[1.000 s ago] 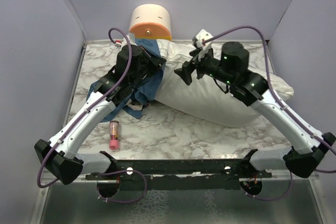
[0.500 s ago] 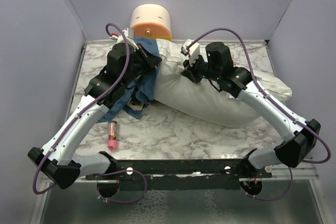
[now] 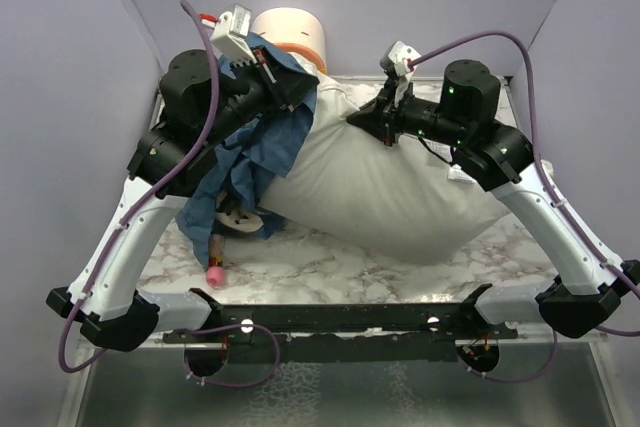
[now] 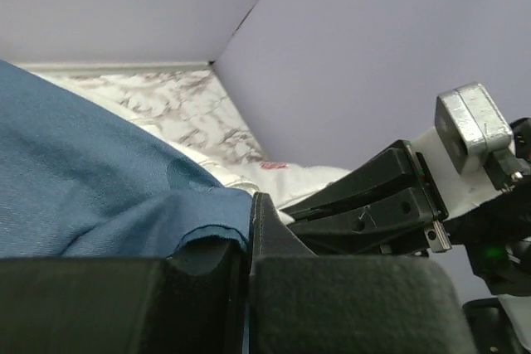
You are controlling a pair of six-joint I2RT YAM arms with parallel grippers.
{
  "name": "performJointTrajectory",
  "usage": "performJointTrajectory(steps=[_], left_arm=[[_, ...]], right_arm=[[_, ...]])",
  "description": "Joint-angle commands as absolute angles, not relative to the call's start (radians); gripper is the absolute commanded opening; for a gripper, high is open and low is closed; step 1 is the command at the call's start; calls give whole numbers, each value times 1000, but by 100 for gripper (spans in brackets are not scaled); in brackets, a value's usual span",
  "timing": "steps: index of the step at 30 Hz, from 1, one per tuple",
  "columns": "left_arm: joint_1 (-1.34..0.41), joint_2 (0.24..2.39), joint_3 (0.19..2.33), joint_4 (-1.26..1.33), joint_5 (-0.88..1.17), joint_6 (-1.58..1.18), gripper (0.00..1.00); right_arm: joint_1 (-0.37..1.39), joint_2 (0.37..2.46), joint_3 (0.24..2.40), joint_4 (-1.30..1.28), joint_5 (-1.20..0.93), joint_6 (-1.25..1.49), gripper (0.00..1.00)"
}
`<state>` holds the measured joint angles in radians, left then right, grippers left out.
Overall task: Put the pillow into the pillowcase
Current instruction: Stuff the pillow into the pillowcase.
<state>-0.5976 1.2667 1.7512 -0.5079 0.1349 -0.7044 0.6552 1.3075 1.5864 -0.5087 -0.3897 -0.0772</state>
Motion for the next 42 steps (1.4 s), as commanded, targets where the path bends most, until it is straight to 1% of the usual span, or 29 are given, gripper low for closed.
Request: performJointTrajectory(steps=[1, 5, 11, 13, 15, 16, 17, 20, 22, 23, 24, 25, 26, 28, 30, 32, 36, 38, 42], left_arm=[[-611, 1234, 1795, -401, 270, -731, 0], [-611, 1228, 1729, -395, 232, -744, 0], [-608, 1293, 1686, -500, 130, -747, 0], [-605, 1318, 1663, -533, 95, -731, 0], [-586, 1329, 1620, -556, 31, -725, 1], [-564, 1330, 1591, -555, 7, -722, 7], [-533, 1329, 1568, -553, -14, -722, 16], [-432, 1350, 1568, -557, -42, -700, 41], [-389, 1381, 1642, -599, -78, -644, 52], [-381, 1395, 1697, -629, -102, -603, 57], [-379, 1405, 1749, -660, -136, -549, 62], [-380, 1412, 1792, -688, -170, -506, 67], [-379, 1410, 1822, -715, -211, -461, 73], [-378, 1382, 1837, -743, -225, -362, 78], [-378, 1324, 1793, -746, -166, -278, 79], [-376, 1249, 1705, -735, -61, -233, 80], [-377, 1094, 1451, -704, 119, -296, 80], [-376, 1048, 1337, -694, 145, -357, 80], [-374, 1018, 1206, -624, 128, -454, 88]], right_arm=[[676, 1254, 1710, -322, -577, 4, 1], [676, 1263, 1634, -331, -594, 0, 1], [676, 1402, 1627, -474, -463, -8, 5], [674, 1446, 1620, -489, -399, 6, 11], [669, 1488, 1623, -492, -349, 20, 20], [667, 1510, 1632, -496, -329, 29, 25], [665, 1527, 1648, -505, -319, 37, 30], [663, 1549, 1701, -529, -321, 62, 53], [663, 1514, 1707, -522, -323, 71, 70], [663, 1489, 1701, -517, -320, 73, 76], [663, 1458, 1693, -513, -318, 71, 81], [662, 1427, 1680, -508, -324, 67, 83], [663, 1390, 1663, -502, -339, 63, 84], [663, 1316, 1610, -477, -397, 56, 84], [662, 1236, 1517, -433, -473, 56, 84], [663, 1165, 1438, -400, -541, 65, 84], [663, 1061, 1272, -372, -629, 84, 84], [664, 1032, 1206, -385, -632, 95, 84], [664, 1002, 1131, -411, -613, 110, 84]])
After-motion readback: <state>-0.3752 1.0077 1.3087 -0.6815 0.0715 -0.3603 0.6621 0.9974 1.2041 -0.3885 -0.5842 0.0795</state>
